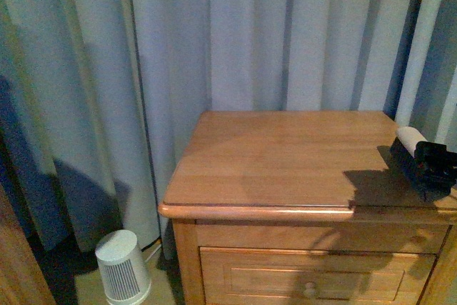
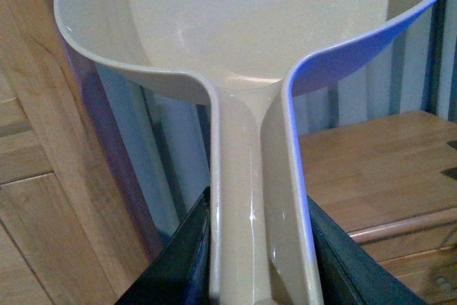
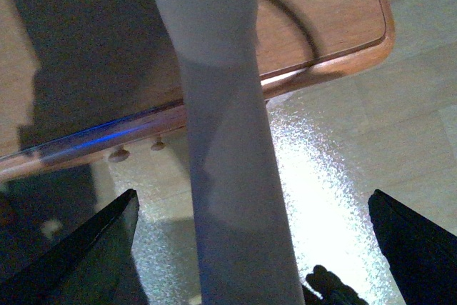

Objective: Clean up trash

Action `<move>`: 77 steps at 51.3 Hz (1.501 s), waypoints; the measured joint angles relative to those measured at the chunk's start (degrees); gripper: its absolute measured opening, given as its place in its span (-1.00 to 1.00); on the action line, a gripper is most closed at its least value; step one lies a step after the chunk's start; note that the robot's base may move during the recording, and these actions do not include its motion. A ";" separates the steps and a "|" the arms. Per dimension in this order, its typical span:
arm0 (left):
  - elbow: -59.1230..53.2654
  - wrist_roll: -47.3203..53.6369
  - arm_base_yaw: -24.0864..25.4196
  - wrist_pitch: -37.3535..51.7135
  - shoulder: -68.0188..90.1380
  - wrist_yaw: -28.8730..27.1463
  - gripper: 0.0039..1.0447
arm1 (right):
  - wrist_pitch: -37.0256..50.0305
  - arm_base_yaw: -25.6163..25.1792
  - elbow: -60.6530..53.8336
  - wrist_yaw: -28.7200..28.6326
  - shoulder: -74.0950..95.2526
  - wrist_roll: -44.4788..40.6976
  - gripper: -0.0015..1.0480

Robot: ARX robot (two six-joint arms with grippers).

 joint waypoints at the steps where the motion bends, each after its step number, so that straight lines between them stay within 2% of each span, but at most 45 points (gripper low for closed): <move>1: 0.00 0.00 0.00 0.00 0.00 0.00 -0.46 | 0.02 -0.09 0.02 0.00 0.04 -0.04 0.86; 6: 0.00 0.00 0.00 0.00 0.00 0.00 -0.46 | 0.24 -0.22 0.02 0.31 0.35 -0.39 0.66; 14: 0.00 0.00 0.00 0.00 0.00 0.00 -0.46 | 0.57 -0.28 0.00 0.72 0.48 -0.90 0.09; 27: 0.00 0.00 0.00 0.00 0.00 0.00 -0.46 | 2.32 -0.26 -0.17 1.44 0.02 -3.13 -0.61; 33: 0.00 0.00 0.00 0.00 0.00 0.00 -0.46 | 4.90 -0.33 -1.60 1.95 -1.55 -5.97 -0.63; 43: 0.00 0.00 0.00 0.00 0.00 0.00 -0.46 | 14.84 0.46 -7.13 7.85 -8.46 -14.88 -0.63; 52: 0.00 0.00 0.00 0.00 0.00 0.00 -0.46 | 27.58 2.47 -17.29 12.70 -24.11 -23.71 -0.63; 62: 0.00 0.00 0.00 0.00 0.00 0.00 -0.46 | 35.91 4.07 -32.11 15.93 -44.61 -27.58 -0.63; 70: 0.00 0.00 0.00 0.00 0.00 0.00 -0.46 | 35.39 5.66 -39.08 19.98 -58.21 -26.82 -0.63; 77: 0.00 0.00 0.00 0.00 0.00 0.02 -0.46 | 34.01 10.38 -43.85 25.00 -68.52 -26.27 -0.63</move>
